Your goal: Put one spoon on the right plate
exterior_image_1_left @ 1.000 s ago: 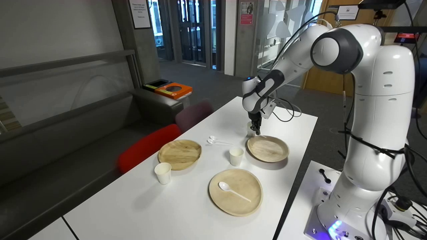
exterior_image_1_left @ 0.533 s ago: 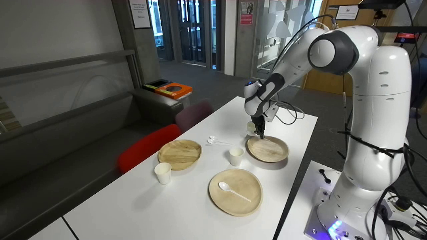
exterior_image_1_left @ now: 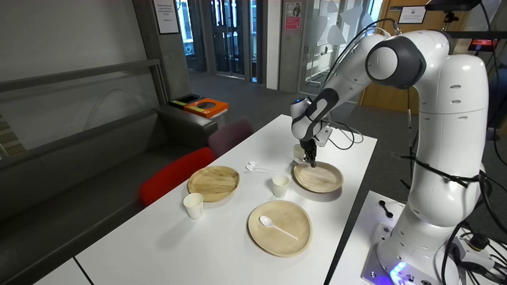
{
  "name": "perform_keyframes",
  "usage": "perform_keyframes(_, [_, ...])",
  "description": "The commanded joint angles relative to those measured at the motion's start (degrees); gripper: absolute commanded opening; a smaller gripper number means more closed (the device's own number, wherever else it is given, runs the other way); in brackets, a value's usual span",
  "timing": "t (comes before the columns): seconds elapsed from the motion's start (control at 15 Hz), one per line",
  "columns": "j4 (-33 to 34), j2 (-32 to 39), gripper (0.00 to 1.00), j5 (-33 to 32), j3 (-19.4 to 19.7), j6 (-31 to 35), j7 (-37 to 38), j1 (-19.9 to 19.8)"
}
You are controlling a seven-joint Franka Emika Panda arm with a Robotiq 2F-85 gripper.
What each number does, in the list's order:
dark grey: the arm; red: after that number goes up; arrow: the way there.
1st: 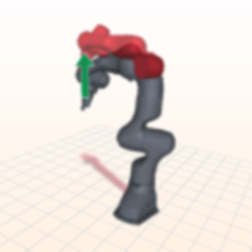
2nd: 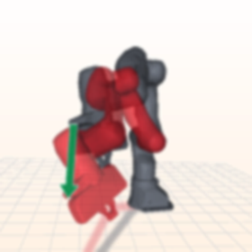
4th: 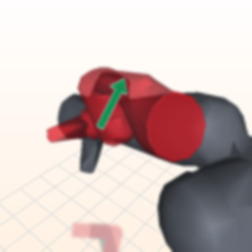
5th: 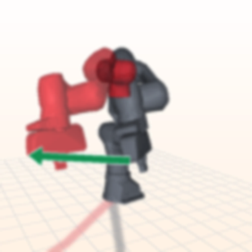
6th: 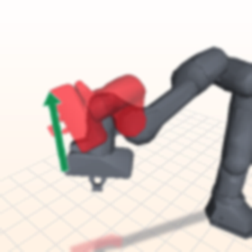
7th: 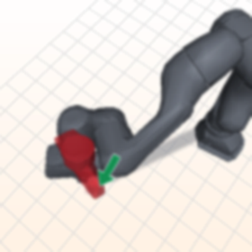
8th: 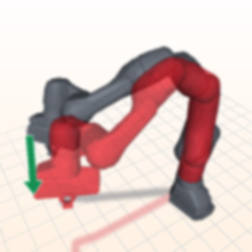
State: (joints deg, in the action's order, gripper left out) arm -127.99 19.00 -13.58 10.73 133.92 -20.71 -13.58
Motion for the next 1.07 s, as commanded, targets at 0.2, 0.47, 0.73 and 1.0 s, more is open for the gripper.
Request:
perform_keyframes(0.2, [0.1, 0.0, 0.05, -0.1, -0.2, -0.1, 0.1, -0.2])
perform_keyframes(0.47, [-0.4, 0.4, 0.01, -0.4, 0.0, 1.0, 0.3, -0.3])
perform_keyframes(0.73, [-3.6, 0.9, 0.01, -1.0, 0.4, 5.6, -1.1, -1.4])
perform_keyframes(1.0, [-6.3, 1.4, 0.01, -0.5, 1.1, 9.9, -3.4, -3.3])
